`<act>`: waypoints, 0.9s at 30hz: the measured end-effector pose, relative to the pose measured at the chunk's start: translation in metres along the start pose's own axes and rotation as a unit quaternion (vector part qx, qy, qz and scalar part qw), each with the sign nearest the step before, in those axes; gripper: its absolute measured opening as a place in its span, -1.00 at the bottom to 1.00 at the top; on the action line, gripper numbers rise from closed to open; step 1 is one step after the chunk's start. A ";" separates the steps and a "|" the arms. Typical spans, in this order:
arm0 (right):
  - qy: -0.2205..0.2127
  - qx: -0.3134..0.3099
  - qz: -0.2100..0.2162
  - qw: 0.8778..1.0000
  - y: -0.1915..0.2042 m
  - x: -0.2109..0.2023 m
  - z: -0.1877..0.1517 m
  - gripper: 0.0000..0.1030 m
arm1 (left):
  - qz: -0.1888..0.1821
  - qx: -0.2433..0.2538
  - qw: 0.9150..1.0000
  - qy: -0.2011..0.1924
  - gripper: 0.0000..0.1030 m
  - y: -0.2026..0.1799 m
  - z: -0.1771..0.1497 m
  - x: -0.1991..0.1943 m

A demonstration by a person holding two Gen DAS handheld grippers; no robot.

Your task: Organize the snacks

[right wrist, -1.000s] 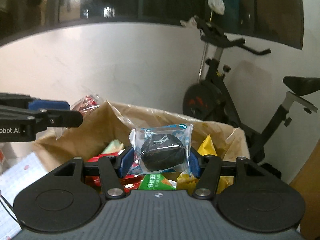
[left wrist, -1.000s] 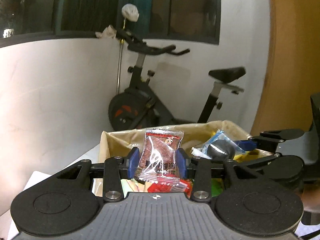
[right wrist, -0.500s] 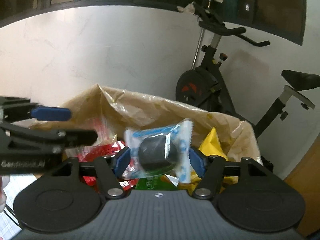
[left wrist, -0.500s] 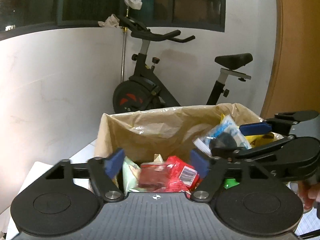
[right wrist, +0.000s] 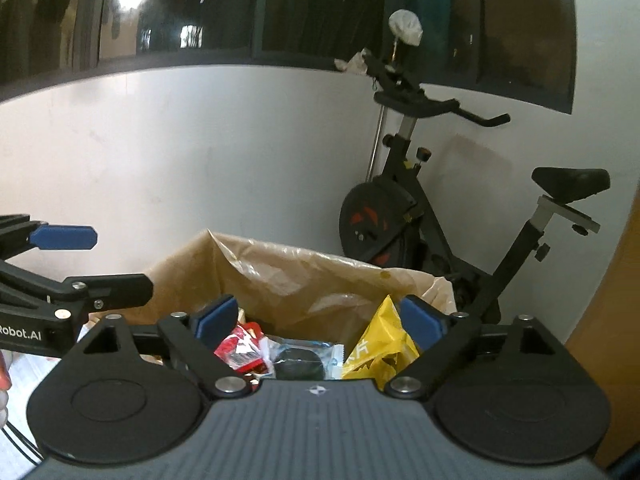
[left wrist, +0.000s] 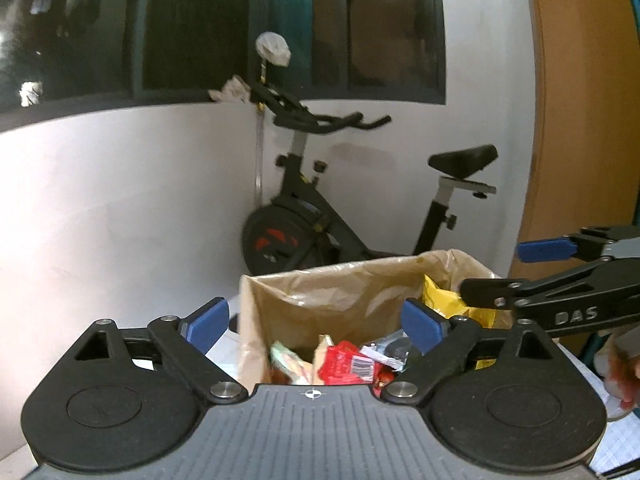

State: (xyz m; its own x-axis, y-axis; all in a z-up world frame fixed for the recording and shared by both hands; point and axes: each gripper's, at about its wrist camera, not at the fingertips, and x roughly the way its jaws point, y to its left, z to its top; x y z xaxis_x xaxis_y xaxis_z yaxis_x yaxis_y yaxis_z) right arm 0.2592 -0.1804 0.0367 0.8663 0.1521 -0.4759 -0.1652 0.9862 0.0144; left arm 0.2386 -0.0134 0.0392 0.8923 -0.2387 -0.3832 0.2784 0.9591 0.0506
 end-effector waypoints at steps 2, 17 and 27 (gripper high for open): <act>-0.012 0.011 0.000 1.000 0.003 -0.015 0.000 0.87 | 0.010 -0.005 1.000 -0.002 0.86 0.000 0.001 -0.013; -0.056 0.059 -0.026 0.996 0.017 -0.135 -0.028 0.99 | 0.057 0.006 0.997 -0.048 0.86 -0.013 -0.010 -0.122; -0.076 0.063 -0.040 0.994 0.025 -0.203 -0.047 0.99 | 0.069 0.001 0.994 -0.089 0.86 -0.026 -0.008 -0.166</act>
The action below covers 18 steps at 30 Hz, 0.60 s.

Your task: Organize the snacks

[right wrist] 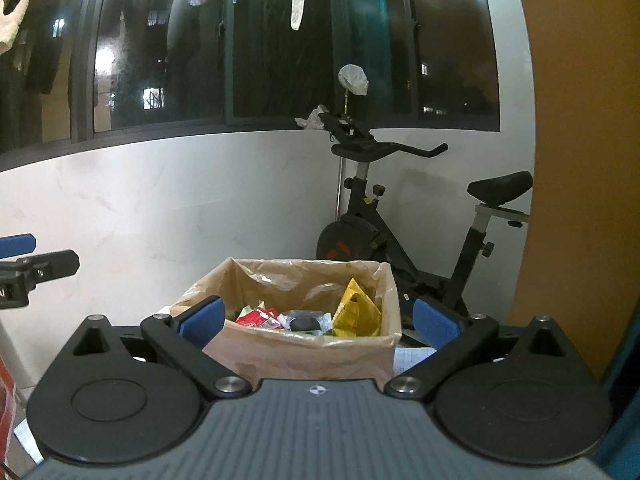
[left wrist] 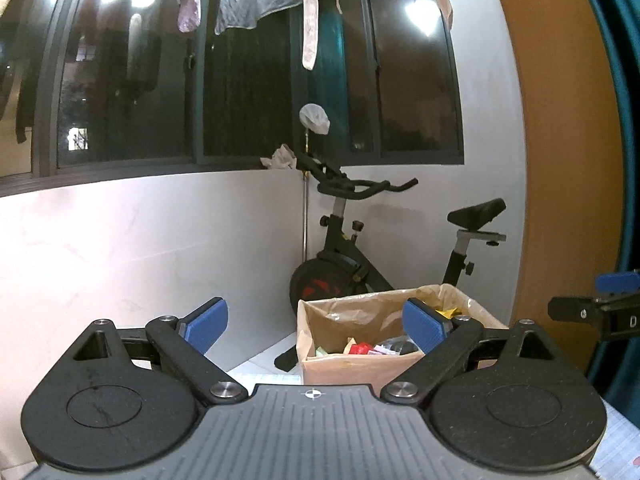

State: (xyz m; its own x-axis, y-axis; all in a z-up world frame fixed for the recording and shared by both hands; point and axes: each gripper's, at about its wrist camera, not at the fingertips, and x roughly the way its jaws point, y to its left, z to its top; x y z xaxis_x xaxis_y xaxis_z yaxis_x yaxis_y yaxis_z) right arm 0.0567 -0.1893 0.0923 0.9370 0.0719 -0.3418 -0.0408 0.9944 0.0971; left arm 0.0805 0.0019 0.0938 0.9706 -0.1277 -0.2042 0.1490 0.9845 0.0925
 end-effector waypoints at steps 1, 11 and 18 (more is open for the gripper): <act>0.000 0.001 0.000 1.000 0.000 -0.004 -0.001 0.99 | -0.001 -0.001 1.000 -0.001 0.86 -0.001 0.001 -0.003; -0.009 0.014 -0.002 1.000 0.001 -0.027 -0.003 0.99 | -0.002 -0.007 1.000 0.006 0.86 0.000 0.001 -0.003; -0.009 0.014 -0.003 1.000 0.000 -0.029 -0.004 0.99 | 0.003 -0.014 1.000 0.010 0.86 0.002 -0.003 -0.001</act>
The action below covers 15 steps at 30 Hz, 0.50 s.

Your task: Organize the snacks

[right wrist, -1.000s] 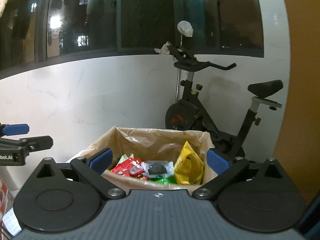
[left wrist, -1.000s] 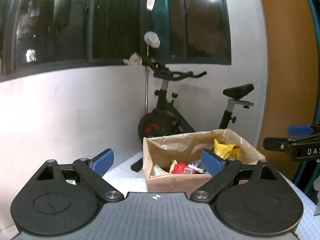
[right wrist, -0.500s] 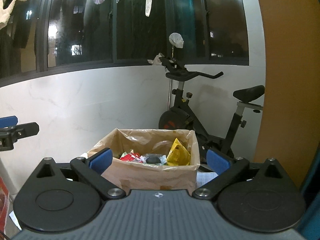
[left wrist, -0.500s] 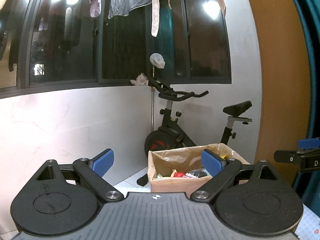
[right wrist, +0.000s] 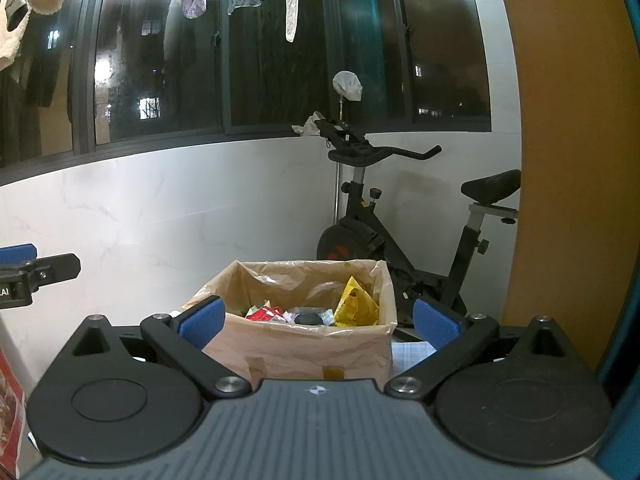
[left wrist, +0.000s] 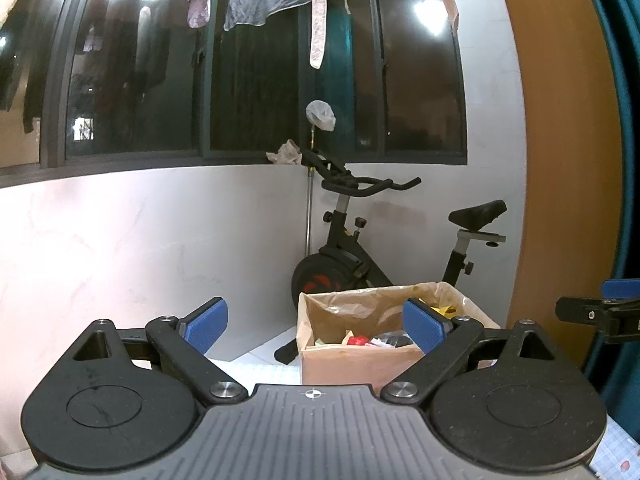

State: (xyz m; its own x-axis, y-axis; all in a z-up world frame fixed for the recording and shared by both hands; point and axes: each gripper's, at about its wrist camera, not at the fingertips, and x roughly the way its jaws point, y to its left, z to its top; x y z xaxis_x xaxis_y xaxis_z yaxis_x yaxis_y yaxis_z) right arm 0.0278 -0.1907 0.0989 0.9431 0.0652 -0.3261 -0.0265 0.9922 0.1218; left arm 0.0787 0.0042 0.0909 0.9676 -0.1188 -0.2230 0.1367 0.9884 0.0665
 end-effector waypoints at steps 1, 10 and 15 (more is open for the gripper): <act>0.000 0.000 0.000 1.000 0.000 -0.001 0.000 0.99 | 0.000 -0.001 1.000 0.001 0.86 0.000 0.000 0.000; 0.002 0.003 -0.001 1.000 0.001 -0.004 0.000 0.99 | 0.004 -0.002 1.000 0.003 0.86 -0.002 -0.002 -0.002; 0.002 0.003 -0.001 1.000 0.002 -0.004 0.000 0.99 | 0.006 -0.003 1.000 0.004 0.86 -0.003 -0.002 -0.003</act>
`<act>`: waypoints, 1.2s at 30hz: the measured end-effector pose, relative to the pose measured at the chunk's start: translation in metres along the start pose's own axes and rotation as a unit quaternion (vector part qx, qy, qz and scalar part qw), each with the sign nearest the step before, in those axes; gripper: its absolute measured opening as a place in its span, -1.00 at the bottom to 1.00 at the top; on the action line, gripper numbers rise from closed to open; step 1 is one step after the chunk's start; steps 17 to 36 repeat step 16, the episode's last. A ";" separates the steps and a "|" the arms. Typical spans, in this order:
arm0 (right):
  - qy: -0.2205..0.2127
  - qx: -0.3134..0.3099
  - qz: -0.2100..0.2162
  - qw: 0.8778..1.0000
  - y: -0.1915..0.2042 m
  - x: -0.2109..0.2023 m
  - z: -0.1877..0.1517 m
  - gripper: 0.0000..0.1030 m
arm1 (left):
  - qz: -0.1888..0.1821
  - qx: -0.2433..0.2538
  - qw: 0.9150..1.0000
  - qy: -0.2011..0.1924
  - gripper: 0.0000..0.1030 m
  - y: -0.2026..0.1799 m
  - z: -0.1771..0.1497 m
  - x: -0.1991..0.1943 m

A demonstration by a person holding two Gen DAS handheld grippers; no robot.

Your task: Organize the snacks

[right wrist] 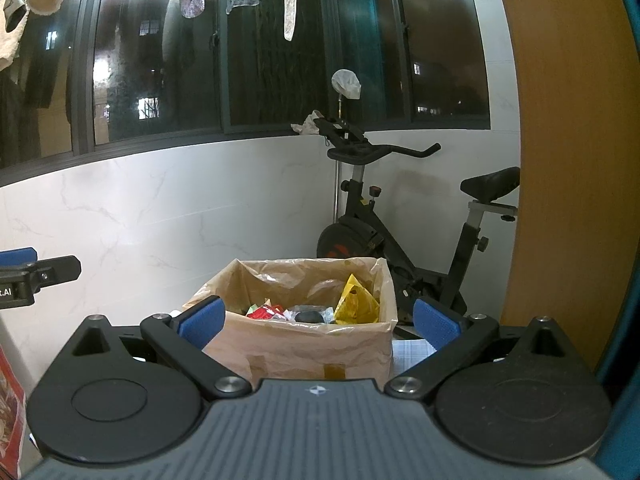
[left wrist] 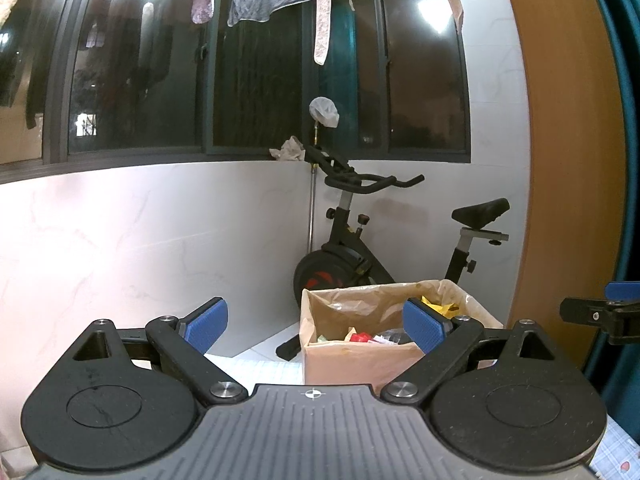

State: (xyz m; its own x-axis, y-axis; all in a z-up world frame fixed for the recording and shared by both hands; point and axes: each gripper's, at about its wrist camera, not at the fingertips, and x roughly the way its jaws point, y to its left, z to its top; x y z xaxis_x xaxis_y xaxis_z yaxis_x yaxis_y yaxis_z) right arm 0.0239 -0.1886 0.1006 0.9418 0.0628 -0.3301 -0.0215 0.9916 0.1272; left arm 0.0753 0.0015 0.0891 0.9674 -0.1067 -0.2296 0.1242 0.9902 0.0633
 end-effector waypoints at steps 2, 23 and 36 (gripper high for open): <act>0.000 -0.001 0.000 1.000 0.000 0.001 0.000 0.99 | 0.000 0.000 1.000 0.000 0.86 0.000 0.000 0.000; 0.003 0.001 -0.002 1.000 0.002 0.001 -0.002 0.99 | 0.010 -0.006 1.000 0.006 0.86 -0.001 -0.001 -0.001; 0.003 0.001 -0.002 1.000 0.002 0.001 -0.002 0.99 | 0.010 -0.006 1.000 0.006 0.86 -0.001 -0.001 -0.001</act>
